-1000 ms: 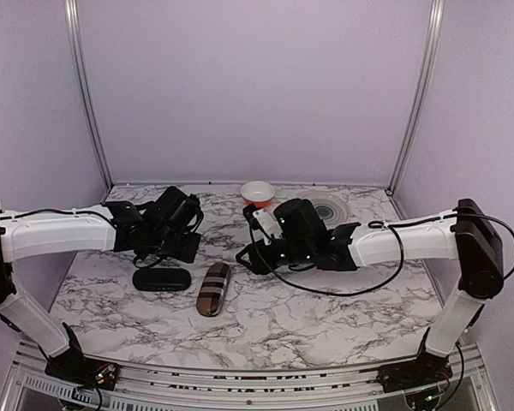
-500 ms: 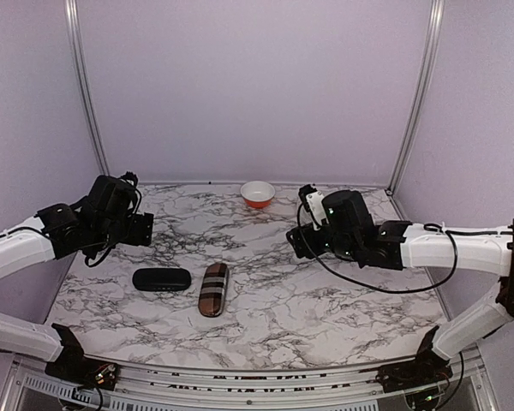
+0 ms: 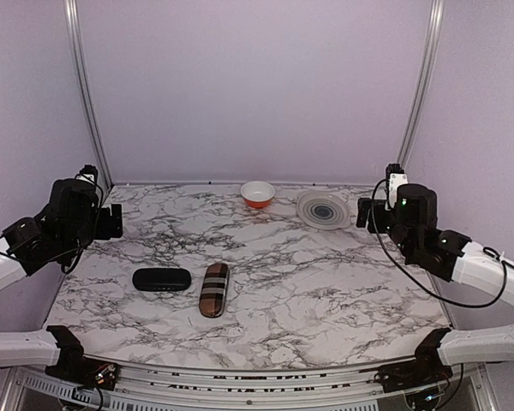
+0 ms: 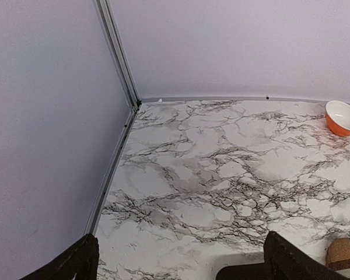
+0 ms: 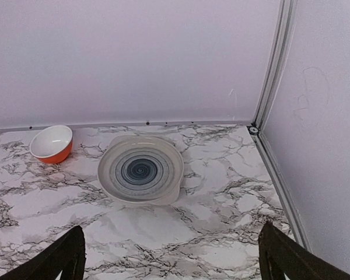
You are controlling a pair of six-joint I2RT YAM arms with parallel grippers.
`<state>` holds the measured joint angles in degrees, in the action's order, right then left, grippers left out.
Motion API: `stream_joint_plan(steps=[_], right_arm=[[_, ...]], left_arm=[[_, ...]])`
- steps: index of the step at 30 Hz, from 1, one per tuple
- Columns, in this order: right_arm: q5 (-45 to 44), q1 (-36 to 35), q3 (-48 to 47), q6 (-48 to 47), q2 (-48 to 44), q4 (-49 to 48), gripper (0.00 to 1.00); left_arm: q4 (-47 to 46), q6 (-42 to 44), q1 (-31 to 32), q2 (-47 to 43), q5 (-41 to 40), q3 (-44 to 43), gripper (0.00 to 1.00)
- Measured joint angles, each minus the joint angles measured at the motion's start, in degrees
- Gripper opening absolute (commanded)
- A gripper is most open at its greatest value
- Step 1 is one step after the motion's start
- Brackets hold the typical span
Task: Organize the sunglasses
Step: Reset both arms
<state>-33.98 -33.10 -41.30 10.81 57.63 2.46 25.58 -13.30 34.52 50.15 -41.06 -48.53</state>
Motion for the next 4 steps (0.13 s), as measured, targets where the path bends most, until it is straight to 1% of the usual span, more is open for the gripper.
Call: stream_joint_plan(steps=[4], right_arm=[[0.5, 0.0, 1.8, -0.1, -2.6, 0.1, 1.00]], left_arm=[[-0.3, 0.7, 0.0, -0.9, 0.1, 1.0, 0.99]])
